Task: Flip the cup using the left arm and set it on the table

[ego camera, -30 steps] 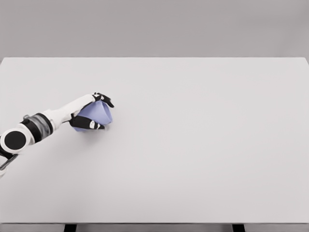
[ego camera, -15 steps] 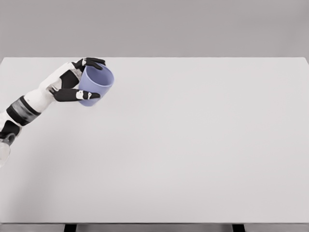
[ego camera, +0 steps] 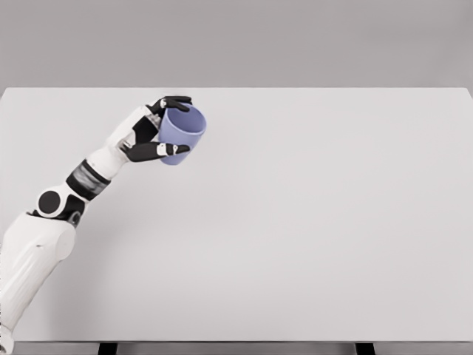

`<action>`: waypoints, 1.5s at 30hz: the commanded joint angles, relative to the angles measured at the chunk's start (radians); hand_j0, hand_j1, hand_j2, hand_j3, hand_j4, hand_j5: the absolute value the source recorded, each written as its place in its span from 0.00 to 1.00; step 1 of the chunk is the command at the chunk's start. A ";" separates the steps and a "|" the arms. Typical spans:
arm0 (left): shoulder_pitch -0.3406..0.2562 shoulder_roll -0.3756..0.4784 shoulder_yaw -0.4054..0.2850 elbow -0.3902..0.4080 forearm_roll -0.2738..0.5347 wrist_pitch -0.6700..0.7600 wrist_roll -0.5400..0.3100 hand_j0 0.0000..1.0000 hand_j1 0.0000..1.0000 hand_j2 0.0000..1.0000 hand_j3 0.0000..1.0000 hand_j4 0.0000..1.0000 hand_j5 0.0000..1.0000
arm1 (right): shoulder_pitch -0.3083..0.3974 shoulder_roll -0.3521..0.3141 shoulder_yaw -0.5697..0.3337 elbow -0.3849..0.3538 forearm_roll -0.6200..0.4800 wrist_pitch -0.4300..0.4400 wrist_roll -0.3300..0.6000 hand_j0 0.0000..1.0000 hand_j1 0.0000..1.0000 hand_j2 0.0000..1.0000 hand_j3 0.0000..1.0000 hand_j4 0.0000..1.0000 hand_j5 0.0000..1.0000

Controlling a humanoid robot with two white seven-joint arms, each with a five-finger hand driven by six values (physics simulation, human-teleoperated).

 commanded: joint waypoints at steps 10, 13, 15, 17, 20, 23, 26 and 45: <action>0.008 -0.009 0.017 0.033 -0.017 -0.005 0.003 0.75 0.75 0.75 0.75 0.75 0.75 | 0.000 0.000 0.000 0.000 0.000 0.000 0.001 1.00 1.00 1.00 1.00 1.00 1.00; 0.009 -0.010 0.017 0.053 -0.017 -0.005 0.003 0.76 0.76 0.76 0.76 0.76 0.76 | 0.000 0.000 0.000 0.000 0.000 0.000 0.001 1.00 1.00 1.00 1.00 1.00 1.00; 0.014 -0.007 0.024 0.053 -0.017 -0.005 0.003 0.82 0.82 0.82 0.82 0.82 0.82 | 0.000 0.000 0.000 0.000 0.000 0.000 0.000 1.00 1.00 1.00 1.00 1.00 1.00; 0.014 -0.009 0.029 0.067 -0.015 -0.005 0.003 0.91 0.91 0.91 0.91 0.91 0.91 | 0.000 0.000 0.000 0.000 0.000 0.000 0.001 1.00 1.00 1.00 1.00 1.00 1.00; 0.014 -0.009 0.030 0.067 -0.011 -0.005 0.003 0.92 0.92 0.92 0.92 0.92 0.92 | 0.000 0.000 0.000 0.000 0.000 0.000 0.001 1.00 1.00 1.00 1.00 1.00 1.00; 0.014 -0.010 0.030 0.065 -0.004 -0.005 0.003 0.92 0.92 0.92 0.92 0.92 0.92 | 0.002 0.000 0.000 0.000 0.000 0.000 0.000 1.00 1.00 1.00 1.00 1.00 1.00; 0.015 -0.010 0.038 0.067 -0.004 -0.005 0.003 0.96 0.96 0.96 0.96 0.96 0.96 | 0.000 0.000 0.000 0.000 0.000 0.000 0.001 1.00 1.00 1.00 1.00 1.00 1.00; 0.021 0.269 0.084 -0.022 -0.196 -0.005 0.003 1.00 1.00 1.00 1.00 1.00 1.00 | 0.000 0.000 0.000 0.000 0.000 0.000 0.000 1.00 1.00 1.00 1.00 1.00 1.00</action>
